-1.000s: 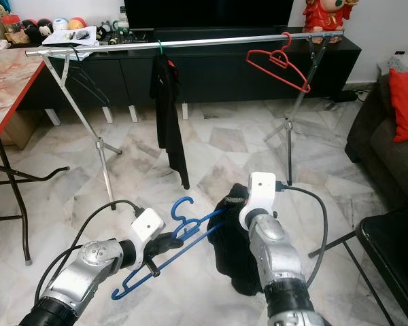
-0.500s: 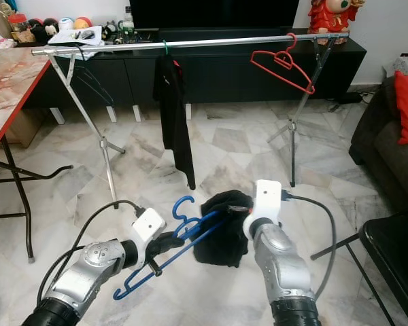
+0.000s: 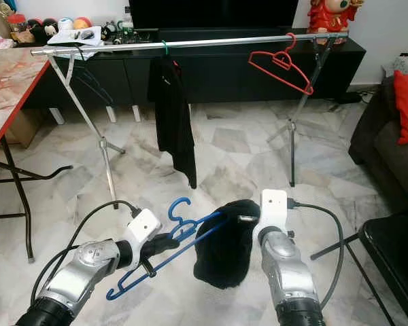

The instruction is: Hang hanger

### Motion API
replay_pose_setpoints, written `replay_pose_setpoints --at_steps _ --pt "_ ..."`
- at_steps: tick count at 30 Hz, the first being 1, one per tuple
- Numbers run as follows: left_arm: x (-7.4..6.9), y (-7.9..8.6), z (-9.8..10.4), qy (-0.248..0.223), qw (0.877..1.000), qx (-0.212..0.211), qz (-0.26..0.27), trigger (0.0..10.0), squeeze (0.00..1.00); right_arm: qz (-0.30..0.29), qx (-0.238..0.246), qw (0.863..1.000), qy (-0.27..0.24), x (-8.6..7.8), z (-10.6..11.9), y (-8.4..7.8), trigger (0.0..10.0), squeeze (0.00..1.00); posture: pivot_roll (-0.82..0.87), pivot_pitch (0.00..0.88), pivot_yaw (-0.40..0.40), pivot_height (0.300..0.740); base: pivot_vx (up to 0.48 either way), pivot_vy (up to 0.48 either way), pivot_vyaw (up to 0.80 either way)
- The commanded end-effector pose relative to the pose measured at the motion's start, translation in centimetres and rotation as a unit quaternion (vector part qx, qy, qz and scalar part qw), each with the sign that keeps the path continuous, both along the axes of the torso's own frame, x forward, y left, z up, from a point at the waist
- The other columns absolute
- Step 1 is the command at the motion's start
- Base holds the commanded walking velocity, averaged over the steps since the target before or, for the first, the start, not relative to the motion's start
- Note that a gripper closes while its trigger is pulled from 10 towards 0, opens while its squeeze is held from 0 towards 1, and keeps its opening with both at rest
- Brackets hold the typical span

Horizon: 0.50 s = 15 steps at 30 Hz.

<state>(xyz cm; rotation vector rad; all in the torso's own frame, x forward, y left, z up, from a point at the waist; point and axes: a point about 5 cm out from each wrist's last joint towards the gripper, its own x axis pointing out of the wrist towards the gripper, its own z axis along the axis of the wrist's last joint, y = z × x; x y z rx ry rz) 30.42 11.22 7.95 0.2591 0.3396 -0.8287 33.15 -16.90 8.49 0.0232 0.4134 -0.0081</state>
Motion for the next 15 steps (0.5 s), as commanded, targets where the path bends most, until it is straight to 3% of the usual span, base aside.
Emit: replay_pose_setpoints --at_steps 1,6,11,15 --pt "0.0 0.1 0.4 -0.011 1.000 0.003 0.001 10.0 0.00 0.006 -0.002 1.000 -0.009 0.1 0.3 0.2 10.0 0.00 -0.01 0.116 -0.013 0.740 0.000 0.000 0.00" --pt "0.0 0.1 0.3 -0.013 1.000 0.013 -0.001 10.0 0.00 0.017 -0.006 1.000 -0.009 0.0 0.5 0.5 10.0 0.00 -0.01 0.119 -0.012 0.740 0.000 0.000 0.00" --pt "0.3 -0.3 0.5 -0.023 1.000 0.004 0.007 10.0 0.00 0.055 0.044 0.997 -0.038 -0.3 2.8 2.8 10.0 0.00 -0.02 0.120 -0.012 0.740 0.000 0.000 0.00" --pt "0.4 -0.5 0.6 -0.025 1.000 0.001 0.008 10.0 0.00 0.061 0.068 0.995 -0.047 -0.6 3.9 3.6 10.0 0.00 -0.02 0.122 -0.011 0.740 0.000 0.000 0.00"
